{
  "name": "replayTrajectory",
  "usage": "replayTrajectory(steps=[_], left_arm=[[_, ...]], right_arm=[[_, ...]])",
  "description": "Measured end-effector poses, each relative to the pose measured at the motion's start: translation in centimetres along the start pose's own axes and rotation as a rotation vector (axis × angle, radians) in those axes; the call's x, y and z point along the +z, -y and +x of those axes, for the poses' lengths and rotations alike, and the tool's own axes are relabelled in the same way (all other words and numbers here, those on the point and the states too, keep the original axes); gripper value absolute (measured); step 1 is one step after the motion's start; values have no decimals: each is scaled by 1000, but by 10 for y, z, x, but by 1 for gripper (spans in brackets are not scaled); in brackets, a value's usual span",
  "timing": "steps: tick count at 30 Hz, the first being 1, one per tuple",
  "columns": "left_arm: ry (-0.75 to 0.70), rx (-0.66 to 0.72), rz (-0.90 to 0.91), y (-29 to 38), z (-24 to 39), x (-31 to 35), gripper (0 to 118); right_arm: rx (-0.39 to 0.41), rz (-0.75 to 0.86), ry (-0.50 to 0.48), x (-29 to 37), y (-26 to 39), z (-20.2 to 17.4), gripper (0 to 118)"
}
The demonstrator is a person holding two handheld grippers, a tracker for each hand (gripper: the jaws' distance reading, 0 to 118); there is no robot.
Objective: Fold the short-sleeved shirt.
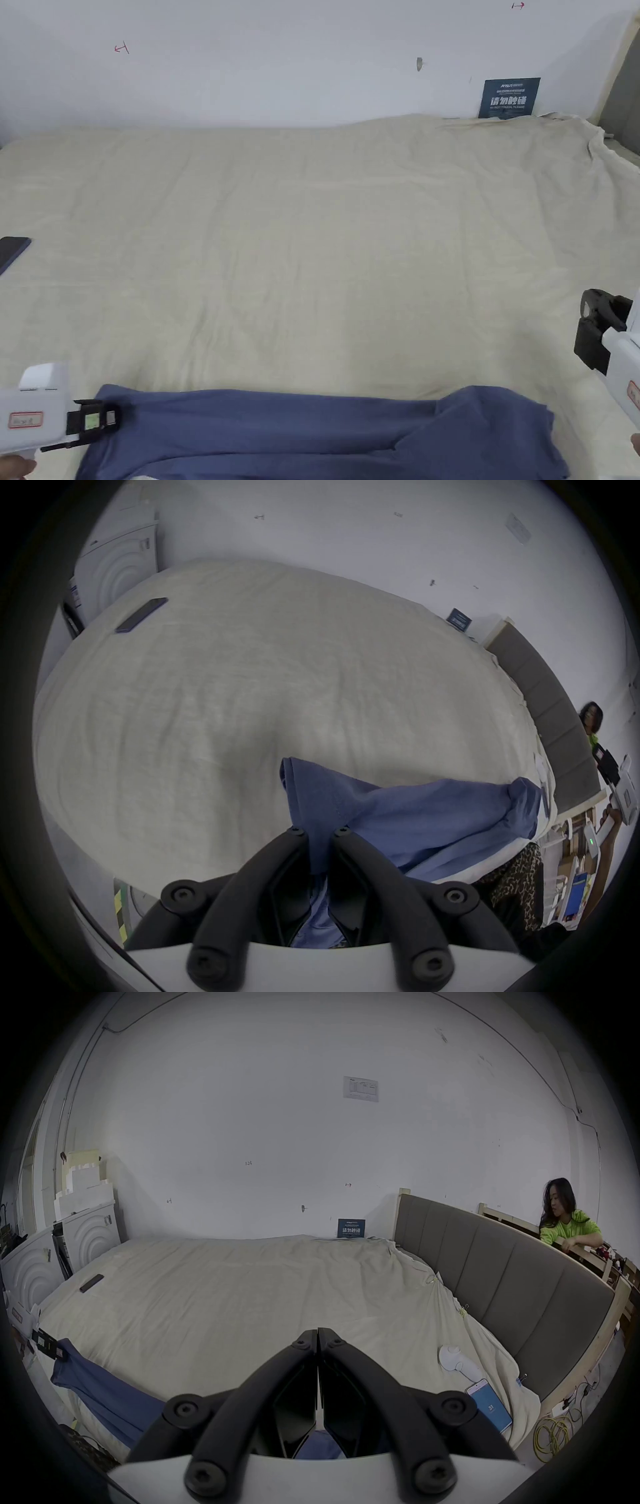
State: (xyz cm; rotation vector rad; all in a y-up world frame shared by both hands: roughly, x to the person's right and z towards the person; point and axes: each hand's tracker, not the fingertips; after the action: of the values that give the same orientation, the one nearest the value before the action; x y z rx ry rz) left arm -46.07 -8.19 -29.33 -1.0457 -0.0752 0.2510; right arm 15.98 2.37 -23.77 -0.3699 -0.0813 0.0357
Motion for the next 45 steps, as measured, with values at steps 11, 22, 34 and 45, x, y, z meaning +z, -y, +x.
replayTrajectory(steps=[11,22,34,45], left_arm=[[104,8,-39,-6,83,30,4],[285,-136,-140,-7,208,-34,4],[283,-134,-249,20,274,-130,8],[334,-193,-151,22,284,-98,110]], right_arm=[[-24,-2,-8,7,8,9,0],[-34,-2,9,19,14,19,0],[-29,-13,22,25,21,28,0],[-34,-4,24,30,18,32,0]])
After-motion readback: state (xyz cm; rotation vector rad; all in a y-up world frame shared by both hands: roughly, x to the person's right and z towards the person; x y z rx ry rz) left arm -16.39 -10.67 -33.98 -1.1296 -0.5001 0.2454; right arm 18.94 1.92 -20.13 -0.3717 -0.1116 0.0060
